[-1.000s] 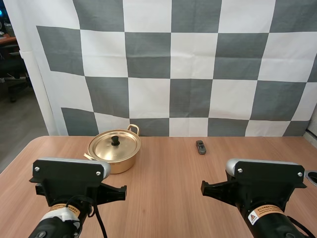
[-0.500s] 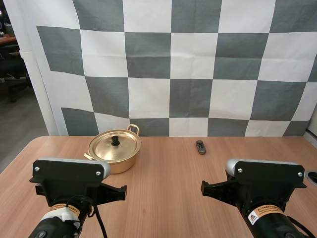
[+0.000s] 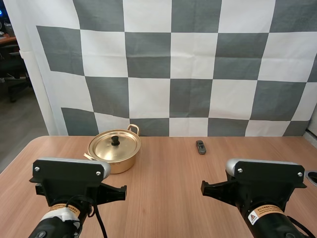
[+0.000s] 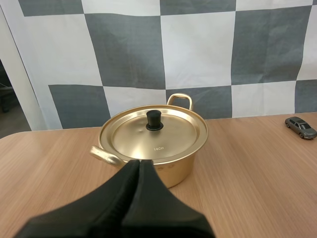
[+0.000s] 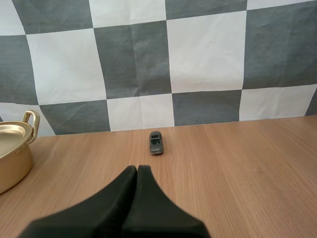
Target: Open the pot, put the car inside, and close it
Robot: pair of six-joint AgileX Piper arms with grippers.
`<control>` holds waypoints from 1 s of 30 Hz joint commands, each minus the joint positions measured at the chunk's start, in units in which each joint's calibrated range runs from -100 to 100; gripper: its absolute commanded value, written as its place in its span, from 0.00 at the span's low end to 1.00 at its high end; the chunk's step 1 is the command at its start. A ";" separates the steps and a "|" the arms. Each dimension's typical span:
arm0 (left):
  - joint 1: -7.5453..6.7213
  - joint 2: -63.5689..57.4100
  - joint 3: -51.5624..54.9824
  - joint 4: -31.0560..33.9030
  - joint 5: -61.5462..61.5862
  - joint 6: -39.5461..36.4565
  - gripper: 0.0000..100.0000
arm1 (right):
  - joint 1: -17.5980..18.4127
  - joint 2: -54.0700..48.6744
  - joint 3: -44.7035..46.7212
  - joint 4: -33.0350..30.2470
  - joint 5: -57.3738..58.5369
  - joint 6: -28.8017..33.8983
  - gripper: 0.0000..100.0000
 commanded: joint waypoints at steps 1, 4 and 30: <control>0.03 0.00 0.00 -0.01 -0.07 0.06 0.00 | -0.01 0.00 0.00 0.00 0.00 0.00 0.00; 0.03 0.00 0.00 -0.01 -0.07 0.06 0.00 | -0.01 0.00 0.00 0.00 0.00 0.00 0.00; 0.03 0.00 0.00 -0.45 -0.06 0.06 0.00 | -0.01 0.00 0.00 5.21 -2.49 0.00 0.00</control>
